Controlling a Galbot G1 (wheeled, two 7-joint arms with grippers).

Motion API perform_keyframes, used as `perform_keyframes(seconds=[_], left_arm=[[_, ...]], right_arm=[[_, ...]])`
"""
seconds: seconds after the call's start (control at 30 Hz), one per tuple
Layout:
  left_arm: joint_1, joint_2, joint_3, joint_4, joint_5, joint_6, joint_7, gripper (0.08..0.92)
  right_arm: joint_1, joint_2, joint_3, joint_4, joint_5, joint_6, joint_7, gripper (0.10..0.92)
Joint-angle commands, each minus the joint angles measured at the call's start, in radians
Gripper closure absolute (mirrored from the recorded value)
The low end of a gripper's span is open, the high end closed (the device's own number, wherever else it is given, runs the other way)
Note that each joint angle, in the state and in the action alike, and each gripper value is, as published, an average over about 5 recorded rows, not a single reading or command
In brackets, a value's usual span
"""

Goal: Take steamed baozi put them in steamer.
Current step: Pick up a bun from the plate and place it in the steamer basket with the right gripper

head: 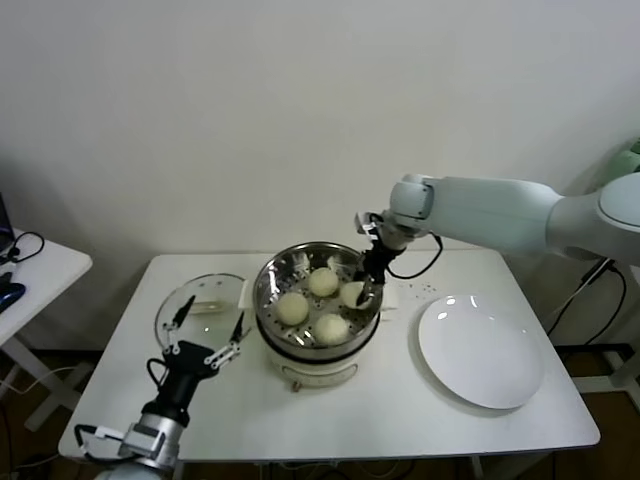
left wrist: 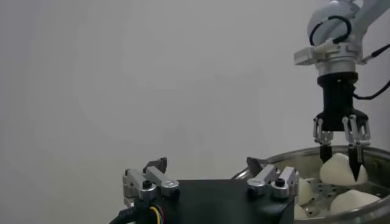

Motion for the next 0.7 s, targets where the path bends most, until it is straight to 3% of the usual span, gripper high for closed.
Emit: perform_keyframes(seconds=[0.03, 0.5, 0.7], left_arm=[[-0.001, -0.005, 0.005, -0.001, 0.003, 0.002, -0.001, 0.177], [-0.004, -0.004, 0.012, 0.0, 0.006, 0.003, -0.001, 0.177], [-0.005, -0.003, 0.011, 0.002, 0.007, 0.003, -0.001, 0.177]], right_arm=[[-0.012, -0.01, -0.006, -0.004, -0.022, 0.003, 0.002, 0.499], [-0.017, -0.012, -0.003, -0.006, -0.032, 0.009, 0.003, 0.497], [-0.008, -0.004, 0.012, -0.021, -0.026, 0.014, -0.015, 0.383]])
